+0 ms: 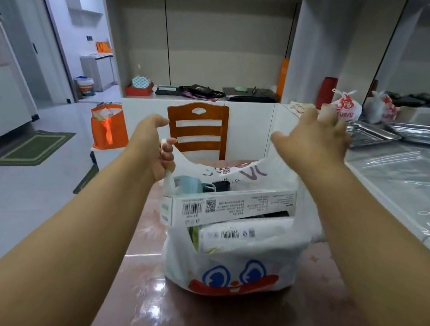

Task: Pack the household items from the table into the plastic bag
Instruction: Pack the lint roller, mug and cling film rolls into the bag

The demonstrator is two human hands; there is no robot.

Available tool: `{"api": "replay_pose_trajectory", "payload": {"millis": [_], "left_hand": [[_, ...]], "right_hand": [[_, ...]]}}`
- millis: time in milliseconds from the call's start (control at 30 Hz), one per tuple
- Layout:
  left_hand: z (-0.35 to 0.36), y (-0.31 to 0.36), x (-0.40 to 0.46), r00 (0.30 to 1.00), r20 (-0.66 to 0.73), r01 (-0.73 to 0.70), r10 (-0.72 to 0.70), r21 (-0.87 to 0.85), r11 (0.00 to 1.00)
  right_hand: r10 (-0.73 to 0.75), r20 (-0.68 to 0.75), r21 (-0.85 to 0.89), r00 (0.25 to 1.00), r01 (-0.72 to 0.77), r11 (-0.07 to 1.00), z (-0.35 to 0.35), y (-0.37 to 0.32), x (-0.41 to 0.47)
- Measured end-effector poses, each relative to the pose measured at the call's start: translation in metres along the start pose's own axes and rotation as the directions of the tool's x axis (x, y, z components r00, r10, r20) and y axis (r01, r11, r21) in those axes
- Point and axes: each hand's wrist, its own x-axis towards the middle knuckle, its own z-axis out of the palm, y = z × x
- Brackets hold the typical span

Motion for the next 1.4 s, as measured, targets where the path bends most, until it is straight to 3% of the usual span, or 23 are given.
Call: {"api": "replay_pose_trajectory", "payload": {"millis": [33,67,133,200,233,467,533,667,767,833,900,967,1067,1133,1267,1400], "left_hand": [[0.001,-0.001,0.000,1.000,0.001,0.000,0.000,0.000,1.000],[0.002,-0.001,0.000,1.000,-0.001,0.002,-0.002,-0.002,1.000],[0.002,-0.002,0.000,1.000,-0.020,0.006,-0.006,-0.013,1.000],[-0.001,-0.002,-0.001,0.999,-0.038,0.010,-0.011,-0.025,1.000],[-0.002,-0.002,-0.001,0.999,-0.043,0.010,-0.011,-0.030,0.999],[-0.016,-0.002,0.002,0.997,-0.067,0.038,-0.041,-0.052,0.998],[-0.016,-0.001,0.002,0.997,-0.062,0.040,-0.041,-0.019,0.999],[-0.003,-0.006,-0.002,1.000,-0.029,0.007,-0.006,0.048,0.999],[0.003,-0.009,-0.004,1.000,-0.020,0.004,-0.003,0.054,0.999],[0.004,-0.009,-0.003,1.000,-0.028,0.000,0.002,0.058,0.998],[0.004,-0.008,-0.004,0.999,-0.036,-0.003,0.005,0.057,0.998],[0.005,-0.008,-0.004,0.999,-0.043,-0.009,0.012,0.049,0.999],[0.007,-0.010,-0.007,0.999,-0.047,-0.015,0.017,0.043,0.999],[0.008,-0.011,-0.008,0.998,-0.055,-0.016,0.018,0.042,0.999],[0.008,-0.012,-0.011,0.998,-0.067,-0.017,0.020,0.045,0.999],[0.008,-0.015,-0.013,0.997,-0.073,-0.024,0.028,0.051,0.998]], "right_hand": [[-0.134,-0.063,-0.107,0.989,0.127,0.986,-0.002,-0.005,-0.016],[-0.284,-0.004,-0.062,0.959,0.283,0.957,0.000,-0.012,-0.034],[-0.546,0.302,0.283,0.781,0.474,0.834,0.016,-0.023,-0.068],[-0.643,0.490,0.334,0.589,0.555,0.762,0.045,-0.021,-0.083],[-0.653,0.495,0.316,0.573,0.582,0.749,0.057,-0.017,-0.079],[-0.538,0.422,0.385,0.730,0.393,0.835,0.093,0.001,-0.034],[-0.545,0.450,0.344,0.707,0.426,0.837,0.097,0.000,-0.032],[-0.619,0.518,0.260,0.590,0.580,0.771,0.107,-0.012,-0.041],[-0.572,0.510,0.493,0.642,0.326,0.806,0.099,-0.008,-0.038],[-0.565,0.463,0.570,0.683,0.259,0.780,0.089,-0.002,-0.038],[-0.588,0.394,0.579,0.707,0.305,0.756,0.076,0.004,-0.041],[-0.622,0.391,0.570,0.678,0.352,0.742,0.059,0.008,-0.050],[-0.630,0.608,0.431,0.483,0.466,0.773,0.038,0.021,-0.079],[-0.602,0.699,0.270,0.386,0.637,0.722,0.041,0.032,-0.107],[-0.655,0.634,0.069,0.412,0.813,0.578,0.074,0.056,-0.155],[-0.707,0.515,0.008,0.485,0.822,0.570,0.084,0.066,-0.160]]}}
